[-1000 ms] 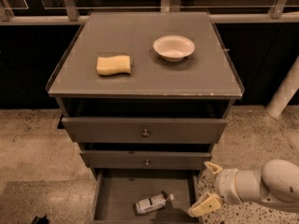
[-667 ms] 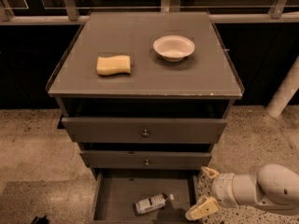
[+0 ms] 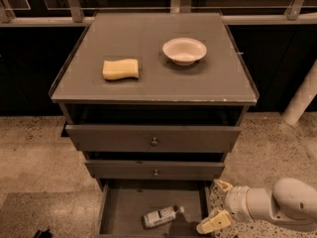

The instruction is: Pick blue plastic bottle from bottom drawer and place on counter

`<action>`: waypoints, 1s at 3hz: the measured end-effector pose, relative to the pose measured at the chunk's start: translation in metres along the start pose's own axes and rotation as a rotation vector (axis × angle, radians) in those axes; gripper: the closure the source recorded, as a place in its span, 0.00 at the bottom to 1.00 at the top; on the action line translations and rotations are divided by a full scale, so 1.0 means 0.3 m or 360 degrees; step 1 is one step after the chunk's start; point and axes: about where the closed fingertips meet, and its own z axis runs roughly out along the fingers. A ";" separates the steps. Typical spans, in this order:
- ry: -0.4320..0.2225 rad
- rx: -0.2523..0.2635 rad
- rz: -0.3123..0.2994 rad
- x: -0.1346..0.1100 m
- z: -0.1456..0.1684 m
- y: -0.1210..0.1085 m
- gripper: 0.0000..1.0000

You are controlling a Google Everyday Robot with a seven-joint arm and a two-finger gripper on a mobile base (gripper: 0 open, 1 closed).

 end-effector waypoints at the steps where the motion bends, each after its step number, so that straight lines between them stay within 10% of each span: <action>1: -0.0075 -0.0067 -0.0022 0.028 0.086 -0.072 0.00; 3: -0.0217 -0.0148 -0.0033 0.042 0.225 -0.184 0.00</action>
Offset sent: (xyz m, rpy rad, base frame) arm 0.0929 0.0209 -0.0932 0.2369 -0.0666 0.1045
